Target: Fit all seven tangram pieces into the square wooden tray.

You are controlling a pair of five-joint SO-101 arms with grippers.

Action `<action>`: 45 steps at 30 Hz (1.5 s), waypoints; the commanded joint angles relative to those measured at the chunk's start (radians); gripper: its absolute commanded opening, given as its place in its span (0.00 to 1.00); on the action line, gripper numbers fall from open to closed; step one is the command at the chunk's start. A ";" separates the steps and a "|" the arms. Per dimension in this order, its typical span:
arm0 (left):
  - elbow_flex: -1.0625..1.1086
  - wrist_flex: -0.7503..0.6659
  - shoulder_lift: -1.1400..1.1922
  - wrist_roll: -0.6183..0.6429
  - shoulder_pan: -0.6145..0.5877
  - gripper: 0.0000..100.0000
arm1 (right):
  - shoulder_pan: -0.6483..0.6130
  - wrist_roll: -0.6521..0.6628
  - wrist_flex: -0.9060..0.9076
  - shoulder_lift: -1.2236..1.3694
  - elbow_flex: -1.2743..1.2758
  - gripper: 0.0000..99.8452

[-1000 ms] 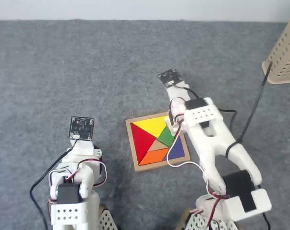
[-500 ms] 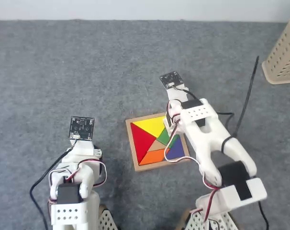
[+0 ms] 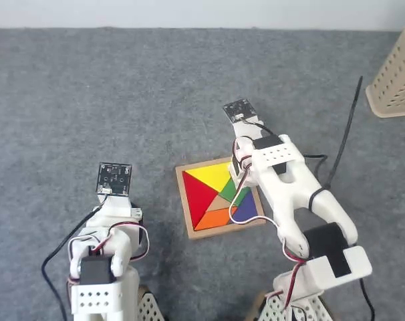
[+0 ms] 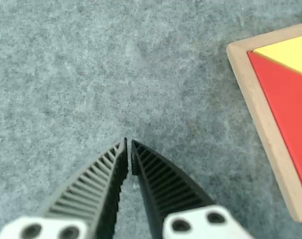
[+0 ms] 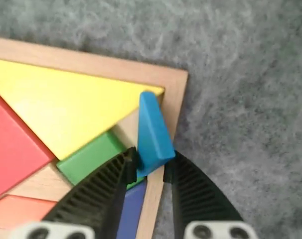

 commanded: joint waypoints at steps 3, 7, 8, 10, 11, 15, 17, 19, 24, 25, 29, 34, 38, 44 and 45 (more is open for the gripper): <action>-0.005 0.006 -0.006 0.006 -0.002 0.01 | -0.012 -0.012 0.054 -0.081 -0.052 0.09; -0.005 0.006 -0.006 0.006 -0.002 0.01 | -0.012 -0.012 0.065 -0.111 -0.051 0.09; -0.005 0.006 -0.006 0.006 -0.002 0.01 | -0.012 -0.014 0.061 -0.117 -0.044 0.09; -0.005 0.006 -0.006 0.006 -0.002 0.01 | -0.036 -0.012 0.044 -0.127 -0.023 0.09; -0.005 0.006 -0.006 0.006 -0.002 0.01 | -0.053 -0.009 0.031 -0.133 -0.012 0.09; -0.005 0.006 -0.006 0.006 -0.002 0.01 | -0.137 -0.005 -0.018 -0.131 0.031 0.09; -0.005 0.006 -0.006 0.006 -0.002 0.01 | -0.166 -0.005 -0.030 -0.131 0.046 0.09; -0.005 0.006 -0.006 0.006 -0.002 0.01 | -0.179 -0.005 -0.030 -0.134 0.049 0.09; -0.005 0.006 -0.006 0.006 -0.002 0.01 | -0.174 -0.003 -0.028 -0.137 0.049 0.09; -0.005 0.006 -0.006 0.006 -0.002 0.01 | -0.174 -0.003 -0.028 -0.136 0.049 0.09; -0.005 0.006 -0.006 0.006 -0.002 0.01 | -0.150 -0.003 -0.028 -0.137 0.049 0.09; -0.005 0.006 -0.006 0.006 -0.002 0.01 | -0.116 -0.003 -0.019 -0.163 0.035 0.09; -0.005 0.006 -0.006 0.006 -0.002 0.01 | -0.119 -0.003 -0.005 -0.259 0.035 0.09; -0.005 0.006 -0.006 0.006 -0.002 0.01 | -0.136 -0.003 -0.206 -0.289 0.080 0.10; -0.005 0.006 -0.006 0.006 -0.002 0.01 | -0.147 -0.003 -0.251 -0.274 0.095 0.10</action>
